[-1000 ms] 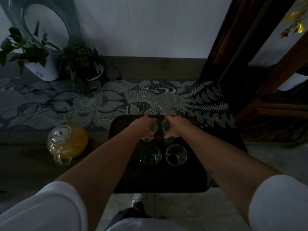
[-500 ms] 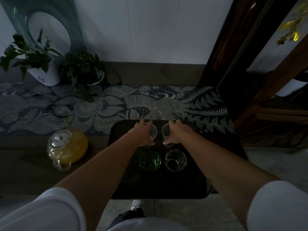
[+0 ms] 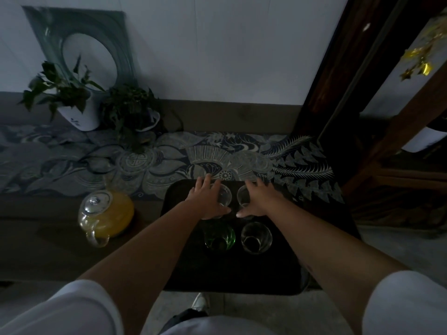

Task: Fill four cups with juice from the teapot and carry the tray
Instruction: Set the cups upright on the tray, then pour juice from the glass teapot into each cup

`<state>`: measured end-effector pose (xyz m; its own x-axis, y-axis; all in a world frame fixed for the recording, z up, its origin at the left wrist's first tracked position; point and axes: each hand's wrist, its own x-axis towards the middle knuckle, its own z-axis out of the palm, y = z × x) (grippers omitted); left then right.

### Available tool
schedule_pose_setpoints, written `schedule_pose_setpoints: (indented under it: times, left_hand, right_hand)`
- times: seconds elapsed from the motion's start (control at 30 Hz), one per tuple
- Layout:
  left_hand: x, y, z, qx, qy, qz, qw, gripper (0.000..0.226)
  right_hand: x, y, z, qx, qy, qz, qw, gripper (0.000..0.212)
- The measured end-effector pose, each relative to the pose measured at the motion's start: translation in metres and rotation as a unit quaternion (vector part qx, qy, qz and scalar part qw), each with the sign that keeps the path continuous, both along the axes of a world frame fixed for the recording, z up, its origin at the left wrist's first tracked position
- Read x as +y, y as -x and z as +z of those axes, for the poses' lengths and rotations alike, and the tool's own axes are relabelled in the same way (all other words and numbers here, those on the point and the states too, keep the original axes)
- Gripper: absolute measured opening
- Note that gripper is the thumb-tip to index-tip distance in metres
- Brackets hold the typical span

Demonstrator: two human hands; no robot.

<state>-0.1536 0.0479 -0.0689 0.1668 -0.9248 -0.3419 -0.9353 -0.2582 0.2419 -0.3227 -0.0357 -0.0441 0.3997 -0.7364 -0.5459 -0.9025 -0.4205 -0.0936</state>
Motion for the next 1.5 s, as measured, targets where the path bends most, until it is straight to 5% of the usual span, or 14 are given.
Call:
schedule_pose_setpoints:
  times: [0.3, 0.77, 1.5]
  left_hand:
    - [0.032, -0.003, 0.012, -0.01, 0.017, 0.044, 0.999, 0.096]
    - [0.119, -0.039, 0.033, -0.053, 0.014, 0.142, 0.988, 0.088]
    - [0.204, -0.143, 0.004, -0.014, 0.098, 0.232, 0.968, 0.073]
  right_hand:
    - [0.009, 0.004, 0.013, -0.021, 0.052, 0.017, 0.998, 0.117]
    - [0.065, -0.062, 0.026, -0.039, 0.163, 0.208, 0.964, 0.105]
    - [0.162, -0.192, -0.027, -0.109, 0.069, 0.346, 0.929, 0.086]
